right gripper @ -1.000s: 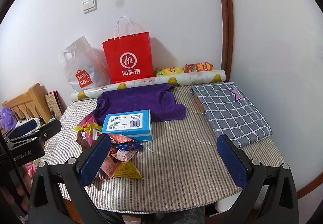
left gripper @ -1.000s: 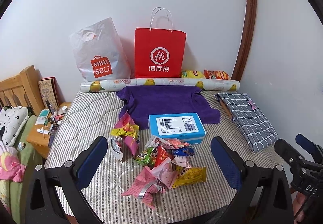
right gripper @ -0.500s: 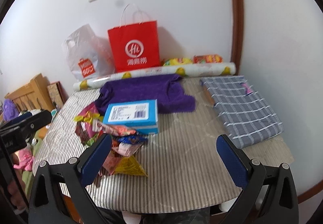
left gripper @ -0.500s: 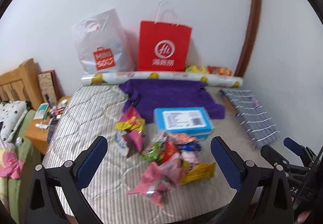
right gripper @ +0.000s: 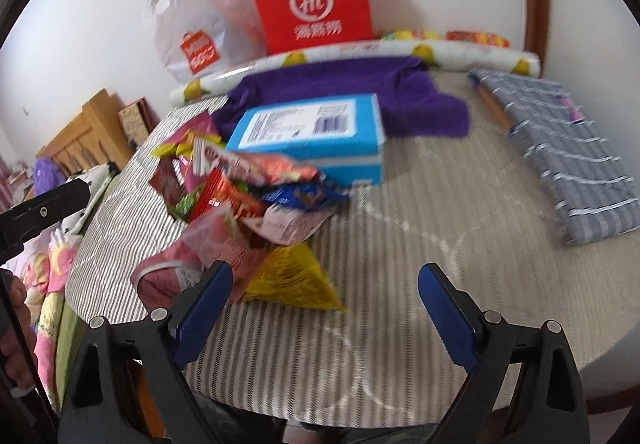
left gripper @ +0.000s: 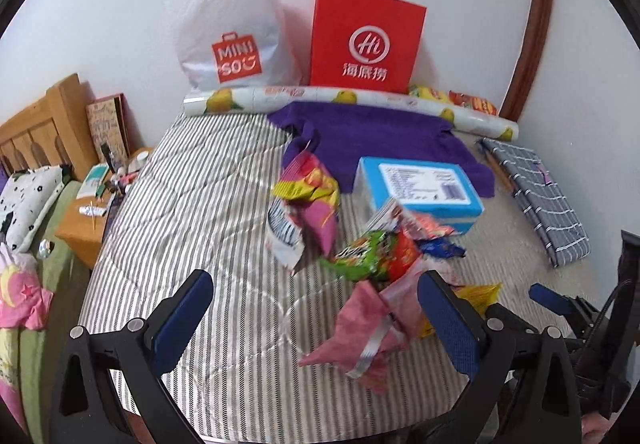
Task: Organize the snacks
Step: 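Grasp the pink wrapped packet with the left gripper while the right grasps the yellow packet, then carry both packets up over the purple towel with both grippers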
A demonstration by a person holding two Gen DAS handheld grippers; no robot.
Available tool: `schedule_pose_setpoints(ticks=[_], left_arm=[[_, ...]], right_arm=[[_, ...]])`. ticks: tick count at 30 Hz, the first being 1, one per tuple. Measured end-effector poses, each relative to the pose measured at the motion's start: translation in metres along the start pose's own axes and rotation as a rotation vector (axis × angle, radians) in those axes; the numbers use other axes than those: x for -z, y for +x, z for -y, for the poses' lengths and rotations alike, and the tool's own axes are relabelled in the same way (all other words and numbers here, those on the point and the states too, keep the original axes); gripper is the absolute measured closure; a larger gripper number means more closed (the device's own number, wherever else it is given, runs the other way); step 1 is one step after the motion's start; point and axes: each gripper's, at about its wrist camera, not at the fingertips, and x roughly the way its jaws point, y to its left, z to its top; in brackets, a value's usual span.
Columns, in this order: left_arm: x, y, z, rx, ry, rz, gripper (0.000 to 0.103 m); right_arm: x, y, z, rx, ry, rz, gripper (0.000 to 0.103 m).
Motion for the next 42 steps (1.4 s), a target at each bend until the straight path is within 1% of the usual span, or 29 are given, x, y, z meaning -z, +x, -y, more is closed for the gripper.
schedule_pose_setpoints(ticks=[3,5,7,10,12,14,17,21,24,25,27,28,29,30,31,32,33,34,36,37,40,42], left_arm=[[0.005,0.010,-0.006,0.009,-0.007,-0.026,0.001],[0.009,0.014,-0.008,0.029,-0.004,-0.041,0.001],[0.014,0.019,-0.005,0.052,0.014,-0.056,0.001],[0.022,0.029,0.001,0.086,0.052,-0.084,0.001],[0.028,0.035,0.004,0.101,0.066,-0.098,0.001],[0.034,0.041,0.006,0.121,0.077,-0.117,0.001],[0.038,0.048,0.008,0.138,0.088,-0.133,0.001],[0.043,0.058,0.010,0.148,0.104,-0.159,0.003],[0.045,0.068,0.012,0.151,0.114,-0.182,0.009],[0.046,0.071,0.013,0.159,0.118,-0.188,0.010],[0.048,0.075,0.014,0.193,0.120,-0.200,0.015],[0.048,0.076,0.014,0.211,0.119,-0.205,0.023],[0.048,0.076,0.014,0.234,0.116,-0.209,0.035],[0.048,0.077,0.014,0.261,0.110,-0.214,0.040],[0.048,0.076,0.013,0.274,0.104,-0.217,0.041],[0.048,0.075,0.012,0.272,0.107,-0.213,0.042],[0.047,0.074,0.011,0.273,0.112,-0.207,0.047],[0.046,0.073,0.009,0.287,0.107,-0.209,0.056],[0.044,0.069,0.001,0.316,0.071,-0.217,0.056],[0.042,0.067,-0.001,0.316,0.068,-0.214,0.056],[0.036,0.060,-0.009,0.288,0.069,-0.188,0.057],[0.030,0.055,-0.015,0.280,0.068,-0.174,0.057]], right_arm=[[0.005,0.019,-0.003,-0.014,-0.001,-0.021,0.011],[0.007,0.033,-0.005,-0.017,-0.002,-0.045,0.017],[0.009,0.045,-0.008,-0.021,-0.004,-0.073,0.020],[0.014,0.058,-0.012,-0.023,-0.017,-0.086,0.023],[0.016,0.059,-0.013,-0.053,-0.014,-0.078,0.034],[0.018,0.057,-0.013,-0.058,-0.018,-0.071,0.034],[0.018,0.050,-0.010,-0.030,-0.043,-0.054,0.035],[0.016,0.039,0.003,-0.011,-0.027,-0.034,0.038],[0.012,0.031,0.013,-0.001,-0.010,-0.016,0.039],[0.010,0.028,0.016,0.004,-0.007,-0.009,0.039],[0.007,0.025,0.020,0.015,-0.002,0.004,0.040],[0.005,0.022,0.023,0.020,0.002,0.011,0.040],[0.003,0.020,0.025,0.024,0.007,0.017,0.040],[0.002,0.018,0.027,0.027,0.010,0.022,0.040],[0.000,0.016,0.029,0.029,0.013,0.028,0.040],[-0.002,0.015,0.030,0.032,0.014,0.032,0.040],[-0.002,0.014,0.031,0.034,0.015,0.034,0.040],[-0.004,0.013,0.031,0.036,0.016,0.036,0.041],[-0.007,0.011,0.031,0.042,0.016,0.038,0.041],[-0.009,0.010,0.030,0.045,0.015,0.042,0.042],[-0.015,0.006,0.029,0.042,0.011,0.054,0.043],[-0.020,0.004,0.028,0.041,0.011,0.060,0.047]])
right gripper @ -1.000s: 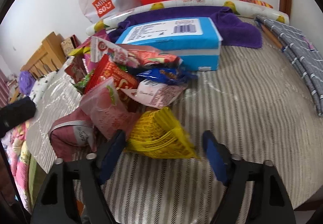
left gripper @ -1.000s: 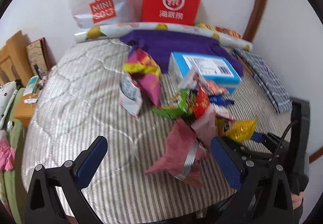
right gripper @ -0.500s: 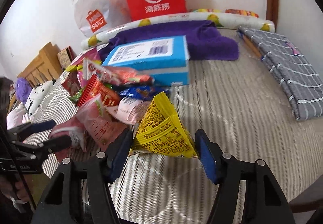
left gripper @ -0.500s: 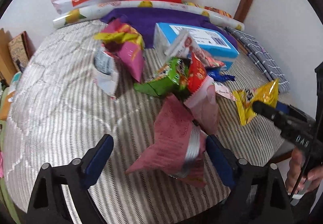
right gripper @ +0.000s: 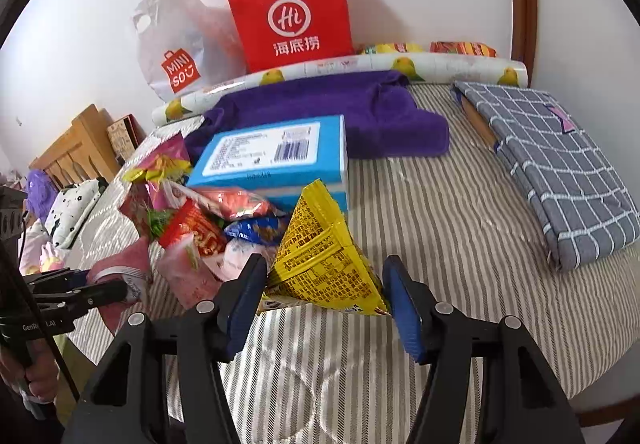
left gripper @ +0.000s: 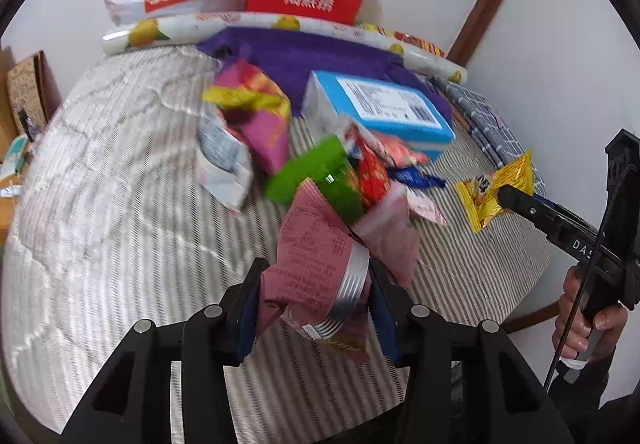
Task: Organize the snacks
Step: 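Carry both packets up over the purple towel with both grippers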
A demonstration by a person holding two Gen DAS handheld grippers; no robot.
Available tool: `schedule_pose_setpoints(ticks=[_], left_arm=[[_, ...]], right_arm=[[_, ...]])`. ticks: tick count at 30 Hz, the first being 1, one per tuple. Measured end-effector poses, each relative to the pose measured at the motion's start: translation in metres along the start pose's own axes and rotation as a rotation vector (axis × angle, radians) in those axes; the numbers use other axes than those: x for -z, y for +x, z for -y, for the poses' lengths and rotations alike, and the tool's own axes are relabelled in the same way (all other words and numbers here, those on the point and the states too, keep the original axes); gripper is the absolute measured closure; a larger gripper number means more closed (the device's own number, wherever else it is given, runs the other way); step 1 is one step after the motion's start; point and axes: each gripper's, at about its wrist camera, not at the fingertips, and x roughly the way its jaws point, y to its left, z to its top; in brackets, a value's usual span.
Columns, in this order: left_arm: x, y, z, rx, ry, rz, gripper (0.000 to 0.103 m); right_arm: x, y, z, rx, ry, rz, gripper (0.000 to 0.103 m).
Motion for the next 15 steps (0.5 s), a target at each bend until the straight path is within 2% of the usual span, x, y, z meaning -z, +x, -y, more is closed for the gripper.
schedule_pose_setpoints(ticks=[1,3,7,9,13,14,15], left_arm=[[-0.003,-0.005,-0.003,0.003,-0.005,0.008,0.057],[-0.008,-0.011,-0.008,0.010,-0.012,0.021,0.057],[-0.020,-0.016,-0.012,0.009,-0.018,0.039,0.057],[-0.024,-0.016,-0.014,0.010,-0.022,0.038,0.057],[-0.033,-0.012,-0.013,0.030,-0.022,0.038,0.057],[-0.036,-0.010,-0.013,0.035,-0.018,0.034,0.057],[-0.038,-0.008,-0.011,0.038,-0.013,0.032,0.057]], right_arm=[[-0.003,-0.001,-0.001,-0.002,0.001,0.000,0.048],[-0.008,-0.001,-0.002,-0.007,0.004,-0.002,0.059],[-0.018,0.005,-0.007,-0.031,0.005,-0.011,0.059],[-0.018,0.016,-0.012,-0.013,-0.024,-0.046,0.062],[-0.012,0.026,-0.008,0.005,-0.010,-0.102,0.062],[-0.010,0.025,-0.005,0.005,-0.005,-0.104,0.058],[-0.009,0.023,-0.005,0.010,-0.004,-0.098,0.049]])
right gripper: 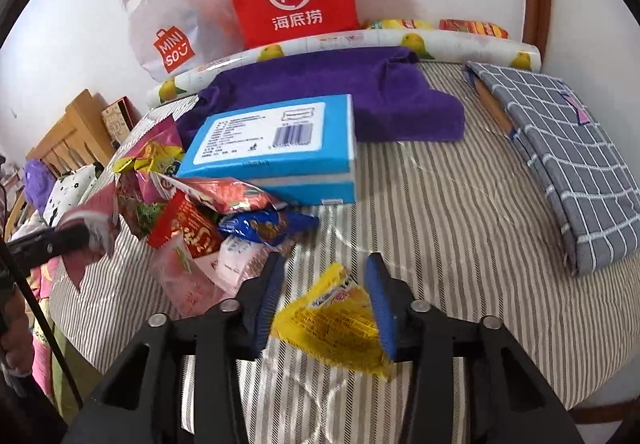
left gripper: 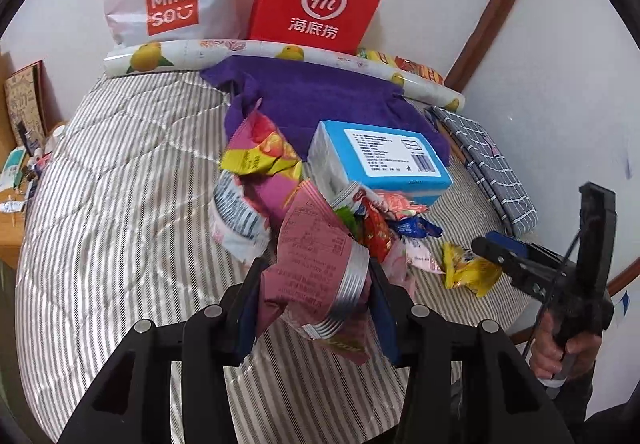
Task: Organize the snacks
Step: 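Carry both packets up over the purple towel with both grippers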
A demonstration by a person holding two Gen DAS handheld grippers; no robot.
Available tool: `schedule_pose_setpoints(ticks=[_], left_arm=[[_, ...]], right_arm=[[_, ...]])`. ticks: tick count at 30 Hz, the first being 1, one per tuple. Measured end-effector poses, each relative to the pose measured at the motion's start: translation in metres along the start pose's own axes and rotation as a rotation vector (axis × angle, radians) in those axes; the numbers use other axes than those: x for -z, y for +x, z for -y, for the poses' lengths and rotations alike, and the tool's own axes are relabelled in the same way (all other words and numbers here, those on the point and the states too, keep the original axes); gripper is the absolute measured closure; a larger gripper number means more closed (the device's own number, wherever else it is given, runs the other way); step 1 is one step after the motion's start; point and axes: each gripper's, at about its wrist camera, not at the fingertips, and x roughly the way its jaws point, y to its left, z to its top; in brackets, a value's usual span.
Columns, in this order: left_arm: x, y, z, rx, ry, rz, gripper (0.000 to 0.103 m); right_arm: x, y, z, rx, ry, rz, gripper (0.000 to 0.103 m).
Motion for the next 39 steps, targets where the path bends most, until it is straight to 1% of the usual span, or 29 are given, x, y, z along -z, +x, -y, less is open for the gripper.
schedule_pose_setpoints(ticks=[1,2,5,9,10,11,12,15,17,21,26,30,33,35,39], left_arm=[[-0.003,0.002,0.002,0.008,0.007,-0.001,0.057],[-0.005,0.004,0.004,0.017,0.011,-0.002,0.057],[-0.014,0.006,0.013,0.038,0.037,0.000,0.057],[-0.029,0.004,0.024,0.061,0.078,0.019,0.057],[-0.033,0.003,0.026,0.064,0.085,0.024,0.057],[-0.037,0.003,0.027,0.067,0.090,0.028,0.057],[-0.040,0.003,0.027,0.072,0.094,0.030,0.057],[-0.052,0.004,0.028,0.083,0.105,0.037,0.057],[-0.062,0.006,0.028,0.092,0.107,0.039,0.057],[-0.086,0.010,0.029,0.102,0.121,0.047,0.057],[-0.116,0.012,0.034,0.097,0.155,0.066,0.057],[-0.138,0.018,0.033,0.099,0.156,0.071,0.057],[-0.153,0.023,0.029,0.102,0.144,0.071,0.057],[-0.163,0.028,0.027,0.098,0.133,0.071,0.057],[-0.180,0.036,0.022,0.090,0.116,0.074,0.057]], right_arm=[[0.002,-0.002,0.001,0.006,0.001,0.000,0.042],[0.004,-0.004,0.000,0.005,-0.005,-0.005,0.033],[0.010,-0.001,-0.003,0.020,-0.034,-0.032,0.032],[0.022,0.017,-0.009,0.073,-0.088,-0.114,0.032],[0.025,0.021,-0.009,0.081,-0.088,-0.128,0.035],[0.027,0.025,-0.008,0.083,-0.084,-0.137,0.043],[0.028,0.027,-0.008,0.092,-0.082,-0.138,0.054],[0.027,0.027,-0.007,0.082,-0.077,-0.128,0.060],[0.022,0.020,-0.007,0.059,-0.066,-0.109,0.063],[0.004,-0.001,-0.012,0.041,-0.050,-0.041,0.063],[-0.024,-0.028,-0.016,0.010,-0.014,0.064,0.064],[-0.052,-0.040,-0.020,0.009,-0.004,0.133,0.064],[-0.076,-0.040,-0.022,-0.001,0.007,0.173,0.064],[-0.095,-0.036,-0.022,0.007,0.006,0.196,0.064],[-0.122,-0.021,-0.019,0.010,0.009,0.212,0.064]])
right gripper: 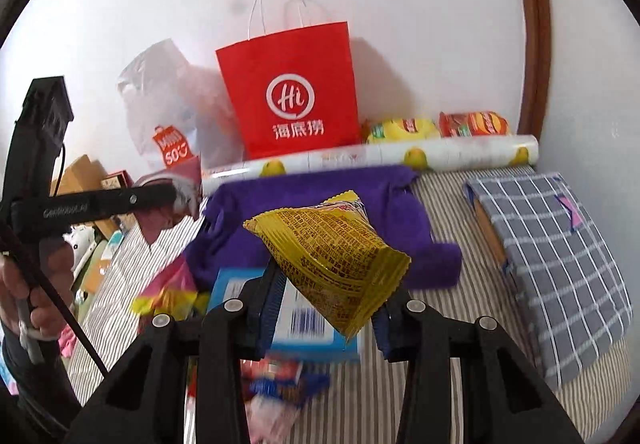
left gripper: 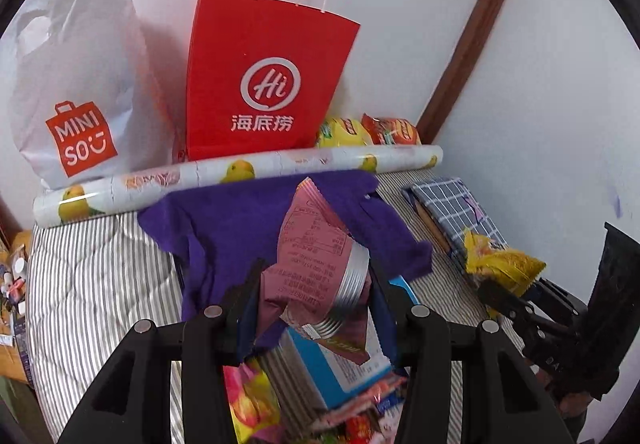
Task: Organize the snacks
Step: 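Carry both packets up over the purple towel with both grippers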
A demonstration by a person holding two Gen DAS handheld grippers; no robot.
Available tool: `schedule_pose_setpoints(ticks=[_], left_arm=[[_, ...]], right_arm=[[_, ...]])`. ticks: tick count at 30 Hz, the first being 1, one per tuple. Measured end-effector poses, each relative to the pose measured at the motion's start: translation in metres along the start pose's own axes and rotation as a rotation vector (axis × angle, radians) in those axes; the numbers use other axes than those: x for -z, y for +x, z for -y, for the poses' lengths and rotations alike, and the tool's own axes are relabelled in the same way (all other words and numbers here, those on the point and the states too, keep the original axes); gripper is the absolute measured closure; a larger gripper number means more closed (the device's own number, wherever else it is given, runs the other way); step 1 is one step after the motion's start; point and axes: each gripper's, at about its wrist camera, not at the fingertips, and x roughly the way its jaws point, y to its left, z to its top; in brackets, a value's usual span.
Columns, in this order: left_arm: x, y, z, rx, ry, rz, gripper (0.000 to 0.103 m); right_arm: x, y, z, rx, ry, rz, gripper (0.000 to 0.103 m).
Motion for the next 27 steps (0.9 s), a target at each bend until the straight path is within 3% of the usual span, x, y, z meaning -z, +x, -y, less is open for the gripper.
schedule_pose_setpoints(ticks=[17,27], left_arm=[[-0.057,0.036,-0.019,-0.027,-0.051,0.023,0.057],[-0.061,0.070,-0.042,-0.047,-0.092,-0.009,0.057]], right_arm=[[-0.069,0.084,0.010,-0.004,0.007,0.045,0.064],[-0.094,0.117,0.013,-0.021,-0.006,0.058,0.064]])
